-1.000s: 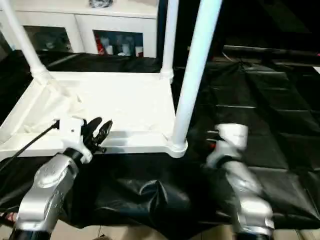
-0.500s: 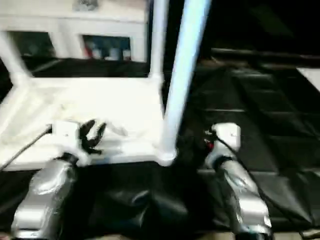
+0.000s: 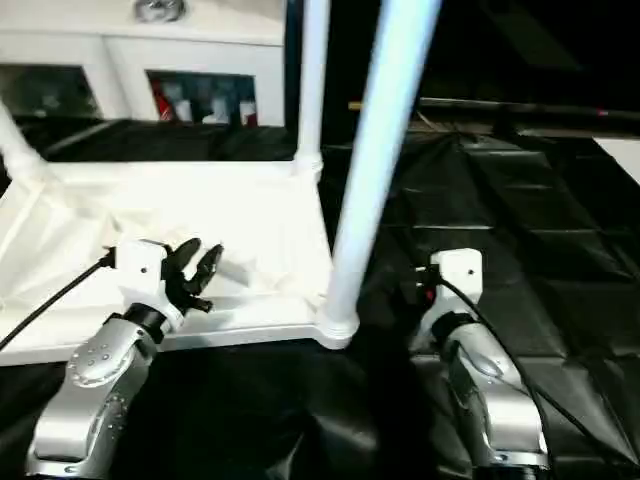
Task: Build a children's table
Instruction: Rotate leg to tighten
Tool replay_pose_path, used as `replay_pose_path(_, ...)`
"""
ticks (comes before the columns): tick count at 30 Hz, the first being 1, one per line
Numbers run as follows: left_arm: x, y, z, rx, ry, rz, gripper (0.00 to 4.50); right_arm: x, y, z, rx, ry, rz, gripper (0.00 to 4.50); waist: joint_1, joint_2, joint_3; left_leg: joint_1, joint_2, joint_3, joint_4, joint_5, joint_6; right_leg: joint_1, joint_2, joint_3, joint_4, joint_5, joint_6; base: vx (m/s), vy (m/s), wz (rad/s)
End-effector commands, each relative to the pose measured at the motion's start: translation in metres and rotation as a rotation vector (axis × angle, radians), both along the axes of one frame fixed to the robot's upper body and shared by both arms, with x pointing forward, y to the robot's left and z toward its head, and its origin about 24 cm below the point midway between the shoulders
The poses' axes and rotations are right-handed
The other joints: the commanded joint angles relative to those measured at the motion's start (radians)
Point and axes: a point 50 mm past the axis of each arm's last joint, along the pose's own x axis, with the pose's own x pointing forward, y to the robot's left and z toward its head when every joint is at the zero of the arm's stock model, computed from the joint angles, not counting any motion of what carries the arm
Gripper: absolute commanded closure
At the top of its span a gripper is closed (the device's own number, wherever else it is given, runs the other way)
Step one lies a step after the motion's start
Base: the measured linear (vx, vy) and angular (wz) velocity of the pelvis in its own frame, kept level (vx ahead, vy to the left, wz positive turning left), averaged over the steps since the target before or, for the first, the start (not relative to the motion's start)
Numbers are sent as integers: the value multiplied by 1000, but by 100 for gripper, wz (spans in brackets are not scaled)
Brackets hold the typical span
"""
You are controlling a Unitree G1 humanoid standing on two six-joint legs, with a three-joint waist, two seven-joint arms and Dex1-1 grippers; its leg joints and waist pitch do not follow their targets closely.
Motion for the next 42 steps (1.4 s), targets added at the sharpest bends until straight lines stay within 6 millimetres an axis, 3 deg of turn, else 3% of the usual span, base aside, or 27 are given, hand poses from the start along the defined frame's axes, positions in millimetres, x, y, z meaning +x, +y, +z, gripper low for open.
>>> replay_pose_path(1, -1, -4, 4, 2, -15, -52, 266, 2, -2, 2, -13, -13, -1, 0, 3, 1, -56, 2, 80, -25, -59, 385, 141, 52, -98, 61, -34, 534, -229, 0, 0, 0)
replay_pose_path(2, -1, -6, 4, 13, -25, -83, 266, 2, -2, 3, -16, -15, 4, 0, 5, 4, -46, 6, 87, -21, -71, 234, 127, 47, -106, 61, -53, 373, -242, -56, 8, 2)
replay_pose_path(3, -1, -9, 5, 21, -32, -127, 266, 2, -3, 4, -21, -20, 13, 0, 4, 5, -41, 7, 90, -20, -77, 165, 116, 47, -110, 62, -60, 300, -248, -56, 8, 2)
replay_pose_path(4, -2, -11, 5, 25, -30, -163, 266, 2, -3, 4, -25, -23, 22, 0, 5, 8, -35, 10, 97, -21, -88, 57, 85, 49, -116, 62, -72, 172, -248, -69, 5, 2)
replay_pose_path(8, -1, -20, 1, 57, 8, -344, 266, 3, -9, 9, -42, -35, 69, 0, 3, 12, -26, 19, 96, -4, -104, -112, 6, 38, -113, 66, -94, -35, -211, -79, 6, 2)
replay_pose_path(9, 1, -25, 3, 41, 31, -446, 236, 5, -15, 12, -55, -38, 100, 0, 2, 13, -27, 18, 95, -3, -104, -119, 1, 38, -114, 66, -94, -44, -208, -75, 9, 3)
replay_pose_path(10, 2, -26, 3, 42, 34, -477, 236, 5, -17, 13, -58, -37, 110, 0, 2, 16, -26, 18, 92, -1, -106, -129, -2, 37, -114, 67, -97, -64, -204, -71, 6, 3)
replay_pose_path(11, 6, -31, 6, 58, 34, -572, 231, 5, -23, 17, -84, -35, 148, 0, 4, 11, -25, 19, 89, 3, -107, -146, -2, 32, -113, 68, -104, -99, -197, -65, 5, 4)
replay_pose_path(17, 20, -43, 2, 186, 101, -800, 189, 0, -34, 23, -154, -11, 315, 0, 4, 19, -30, 9, 88, 7, -105, -115, 20, 31, -115, 66, -107, -106, -189, -20, 2, 1)
replay_pose_path(21, 26, -43, -1, 236, 152, -893, 189, -8, -36, 26, -160, 9, 425, 0, 4, 19, -38, 1, 90, 7, -98, -36, 53, 39, -119, 64, -90, 42, -224, 0, 0, 0)
replay_pose_path(22, 29, -44, -2, 250, 161, -917, 189, -11, -36, 28, -154, 28, 468, 0, 3, 30, -39, 0, 89, 5, -97, -25, 60, 38, -118, 63, -88, 61, -231, 0, 0, 0)
replay_pose_path(23, 32, -45, -2, 255, 169, -931, 217, -14, -37, 29, -155, 38, 502, 0, 5, 23, -43, 0, 89, 7, -92, 3, 85, 42, -118, 64, -84, 120, -247, 0, 0, 0)
replay_pose_path(24, 36, -45, -2, 263, 171, -940, 217, -16, -37, 31, -159, 44, 530, 0, 6, 26, -43, -1, 86, 9, -91, 10, 95, 42, -116, 63, -85, 133, -252, 0, 0, 0)
replay_pose_path(25, 39, -46, -2, 270, 168, -942, 225, -18, -37, 31, -167, 50, 549, 0, 7, 23, -43, -2, 85, 9, -89, 6, 108, 43, -117, 62, -87, 137, -256, 0, 0, 0)
replay_pose_path(26, 42, -46, -2, 274, 171, -942, 231, -20, -37, 32, -175, 60, 569, 0, 8, 27, -45, -1, 86, 9, -88, 10, 109, 43, -119, 62, -85, 141, -259, 0, 0, 0)
replay_pose_path(28, 48, -47, -3, 282, 173, -953, 257, -24, -37, 31, -188, 88, 606, 0, 10, 24, -41, -4, 88, 9, -90, 6, 116, 42, -120, 61, -88, 129, -261, 0, 0, 0)
replay_pose_path(29, 49, -47, -4, 285, 183, -966, 266, -27, -37, 30, -187, 101, 628, 0, 10, 29, -41, -2, 90, 9, -90, -17, 112, 41, -120, 60, -92, 94, -263, 0, 0, 0)
replay_pose_path(32, 53, -47, -6, 298, 197, -987, 297, -31, -36, 30, -164, 121, 663, 0, 9, 26, -40, -3, 92, 8, -92, -31, 111, 41, -122, 60, -93, 68, -267, 0, 0, 0)
replay_pose_path(33, 53, -47, -7, 298, 201, -999, 297, -32, -36, 31, -157, 121, 666, 0, 10, 35, -41, -2, 95, 6, -92, -33, 108, 40, -124, 60, -92, 67, -272, 0, 0, 0)
replay_pose_path(35, 55, -48, -8, 292, 222, -1038, 317, -34, -35, 32, -148, 133, 687, 0, 8, 29, -38, -1, 92, 9, -93, -39, 108, 38, -121, 60, -98, 54, -277, 0, 0, 0)
replay_pose_path(36, 55, -48, -8, 288, 232, -1053, 331, -35, -35, 33, -146, 140, 697, 0, 10, 37, -40, 0, 94, 8, -92, -41, 105, 38, -123, 61, -95, 54, -278, 0, 0, 0)
replay_pose_path(38, 58, -49, -7, 278, 238, -1074, 341, -36, -35, 33, -148, 148, 708, 0, 10, 32, -38, 0, 95, 8, -94, -42, 103, 38, -123, 61, -96, 57, -279, 0, 0, 0)
replay_pose_path(39, 58, -49, -7, 273, 239, -1080, 346, -36, -35, 33, -150, 148, 710, 0, 12, 33, -39, 0, 96, 7, -95, -43, 101, 39, -125, 61, -95, 57, -281, 0, 0, 0)
replay_pose_path(40, 59, -50, -7, 272, 240, -1088, 352, -36, -35, 33, -151, 148, 712, 0, 12, 41, -40, -1, 96, 6, -93, -42, 100, 39, -127, 61, -94, 64, -286, 0, 0, 0)
replay_pose_path(42, 59, -50, -8, 280, 244, -1107, 380, -37, -34, 33, -151, 150, 713, 0, 10, 37, -40, -2, 97, 6, -94, -44, 100, 41, -126, 61, -94, 82, -292, 0, 0, 0)
